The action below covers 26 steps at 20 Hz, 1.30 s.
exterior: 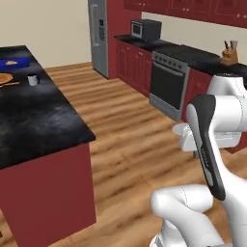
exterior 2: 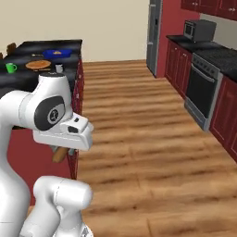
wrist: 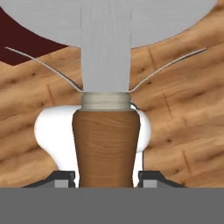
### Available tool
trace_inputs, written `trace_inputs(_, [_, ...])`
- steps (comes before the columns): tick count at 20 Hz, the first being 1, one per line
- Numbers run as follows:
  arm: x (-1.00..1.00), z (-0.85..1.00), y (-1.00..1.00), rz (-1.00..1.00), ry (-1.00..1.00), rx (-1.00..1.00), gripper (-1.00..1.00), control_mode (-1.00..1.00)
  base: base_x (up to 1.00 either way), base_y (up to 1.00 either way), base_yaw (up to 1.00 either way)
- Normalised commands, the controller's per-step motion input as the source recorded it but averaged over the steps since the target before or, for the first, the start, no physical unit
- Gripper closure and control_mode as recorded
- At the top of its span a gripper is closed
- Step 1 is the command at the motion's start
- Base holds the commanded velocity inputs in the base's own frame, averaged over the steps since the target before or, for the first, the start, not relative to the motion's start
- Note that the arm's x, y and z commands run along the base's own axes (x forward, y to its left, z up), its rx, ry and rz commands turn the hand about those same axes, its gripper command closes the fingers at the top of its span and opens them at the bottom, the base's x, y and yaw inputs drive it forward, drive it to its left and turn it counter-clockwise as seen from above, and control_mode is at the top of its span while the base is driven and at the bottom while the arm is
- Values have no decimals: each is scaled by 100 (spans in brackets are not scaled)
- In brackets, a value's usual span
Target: Take the pizza cutter from the drawer on the left and place it on the dining counter for cutting.
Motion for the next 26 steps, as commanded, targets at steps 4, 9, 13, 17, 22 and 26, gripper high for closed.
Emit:
trace_inputs(4, [0, 0, 0, 0, 0, 0, 100, 100, 100, -86, 40])
trace_inputs(9, [0, 0, 0, 0, 0, 0, 100, 100, 100, -93, 37])
trace_inputs(13, [0, 0, 0, 0, 0, 0, 100, 100, 100, -93, 37])
trace_inputs(17, [0, 0, 0, 0, 0, 0, 100, 100, 100, -91, 38])
trace_inputs(22, [0, 0, 0, 0, 0, 0, 100, 100, 100, -80, 42])
trace_inputs(26, [0, 0, 0, 0, 0, 0, 100, 100, 100, -74, 43])
